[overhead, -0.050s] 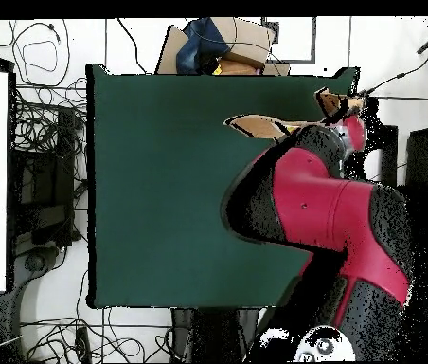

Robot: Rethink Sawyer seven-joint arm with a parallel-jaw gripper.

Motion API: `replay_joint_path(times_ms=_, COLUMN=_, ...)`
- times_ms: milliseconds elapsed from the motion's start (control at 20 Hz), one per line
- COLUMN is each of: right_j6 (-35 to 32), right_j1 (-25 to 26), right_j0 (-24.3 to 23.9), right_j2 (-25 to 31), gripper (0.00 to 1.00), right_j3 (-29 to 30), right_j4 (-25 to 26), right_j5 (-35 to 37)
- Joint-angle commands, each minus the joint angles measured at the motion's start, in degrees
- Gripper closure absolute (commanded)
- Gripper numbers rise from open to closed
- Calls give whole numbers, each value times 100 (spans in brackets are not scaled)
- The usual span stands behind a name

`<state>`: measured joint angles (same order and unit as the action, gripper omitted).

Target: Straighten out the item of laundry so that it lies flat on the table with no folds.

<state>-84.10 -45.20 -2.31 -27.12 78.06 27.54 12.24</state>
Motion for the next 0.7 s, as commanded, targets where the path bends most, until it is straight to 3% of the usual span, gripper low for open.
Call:
replay_joint_path(times_ms=50, right_j6=-1626, right_j1=520, right_j0=186, right_j2=-428, gripper=100, right_j3=313, right_j4=5, right_j5=-417)
replay_joint_path(times_ms=450, right_j6=-1842, right_j1=1207, right_j0=492, right_j2=-1101, gripper=100, right_j3=78, right_j4=-542, right_j5=-909)
replay_joint_path(times_ms=700, right_j6=-1361, right_j1=834, right_j0=306, right_j2=-837, gripper=100, right_j3=154, right_j4=-603, right_j5=-825)
